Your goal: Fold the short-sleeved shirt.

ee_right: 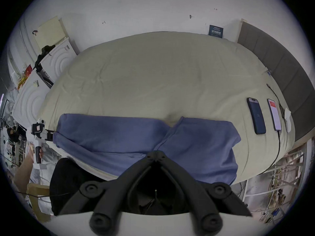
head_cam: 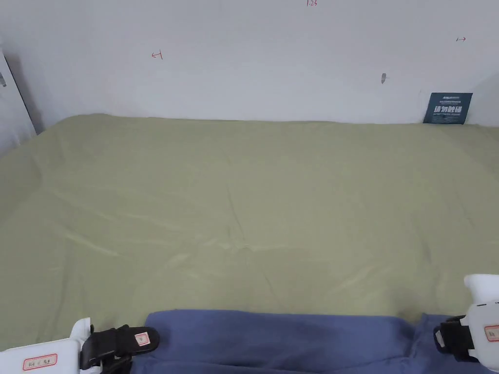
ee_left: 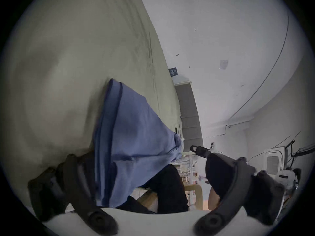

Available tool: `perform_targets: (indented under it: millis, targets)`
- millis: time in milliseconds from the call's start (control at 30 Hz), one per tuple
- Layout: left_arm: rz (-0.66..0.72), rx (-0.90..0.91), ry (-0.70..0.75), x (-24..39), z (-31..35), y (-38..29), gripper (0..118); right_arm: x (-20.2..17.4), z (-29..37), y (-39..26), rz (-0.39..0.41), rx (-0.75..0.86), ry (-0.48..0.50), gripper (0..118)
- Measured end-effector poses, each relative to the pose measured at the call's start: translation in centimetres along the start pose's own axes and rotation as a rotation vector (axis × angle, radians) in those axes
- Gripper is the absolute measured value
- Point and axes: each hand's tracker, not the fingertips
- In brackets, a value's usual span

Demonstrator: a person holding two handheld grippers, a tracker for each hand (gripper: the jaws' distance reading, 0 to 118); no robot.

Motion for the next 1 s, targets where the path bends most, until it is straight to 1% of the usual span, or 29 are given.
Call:
perform_targets:
  millis: [33,67,100,133,167,200,233,267,367,467,500,567,600,700,733,833,900,933,967,1000]
  targets:
    - [0.019,-0.008,-0.012,-0.1,-0.4,-0.2,99,0.0,-0.2,0.0,-0.001,-0.001,0.008,0]
    - [0.042,-0.025,0.004,-0.4,-0.5,-0.1,73,-0.1,-0.4,-0.1,-0.004,-0.003,0.013,0]
    - [0.029,-0.040,0.074,-0.5,-0.9,-0.2,28,-0.1,-0.5,-0.2,-0.008,-0.008,0.017,0]
    - [-0.020,-0.054,0.142,0.0,-1.4,-0.2,6,-0.1,-0.5,-0.3,-0.009,-0.009,0.027,0]
    - [-0.077,-0.032,0.223,0.4,-1.6,-0.4,6,-0.2,-0.5,-0.4,-0.008,-0.012,0.034,0]
    - [-0.065,-0.024,0.208,-0.1,-0.9,0.2,6,-0.2,-0.5,-0.4,-0.008,-0.015,0.034,0]
    - [-0.044,-0.020,0.169,0.4,-0.7,0.5,6,-0.2,-0.4,-0.5,-0.004,-0.017,0.034,0]
    - [-0.058,-0.002,0.147,1.8,-0.6,0.7,6,-0.1,-0.3,-0.5,0.003,-0.016,0.035,0]
    - [-0.255,0.003,0.198,8.2,-1.4,0.8,6,0.3,-0.1,-0.2,0.007,-0.011,0.030,0]
    - [-0.372,-0.030,0.280,14.6,-4.7,0.5,6,0.8,-0.1,0.2,-0.006,0.001,0.030,0]
    - [-0.404,-0.045,0.287,16.2,-6.2,0.2,6,1.0,-0.1,0.3,-0.015,0.006,0.034,0]
    - [-0.404,-0.116,0.286,18.3,-9.7,-0.9,6,1.4,0.0,0.3,-0.029,0.015,0.041,0]
    - [-0.447,-0.145,0.265,19.1,-11.4,-1.5,6,1.7,0.0,0.3,-0.035,0.019,0.042,0]
    - [-0.485,-0.250,0.262,19.7,-17.1,-3.6,6,2.5,0.0,0.0,-0.051,0.023,0.040,0]
    - [-0.477,-0.286,0.271,18.8,-18.7,-3.2,6,2.8,-0.1,0.0,-0.056,0.022,0.037,0]
    - [-0.464,-0.364,0.289,17.2,-23.4,-4.7,6,3.7,-0.2,-0.4,-0.070,0.023,0.033,0]
    - [-0.435,-0.379,0.289,15.9,-26.0,-5.4,6,4.2,-0.4,-0.5,-0.080,0.020,0.029,0]
    - [-0.430,-0.396,0.274,15.2,-26.8,-5.7,11,4.4,-0.5,-0.5,-0.083,0.019,0.025,0]
    - [-0.417,-0.390,0.276,14.5,-27.5,-6.0,25,4.6,-0.6,-0.4,-0.090,0.015,0.020,0]
    - [-0.397,-0.382,0.273,14.2,-27.9,-6.3,52,4.8,-0.7,-0.4,-0.095,0.013,0.019,0]
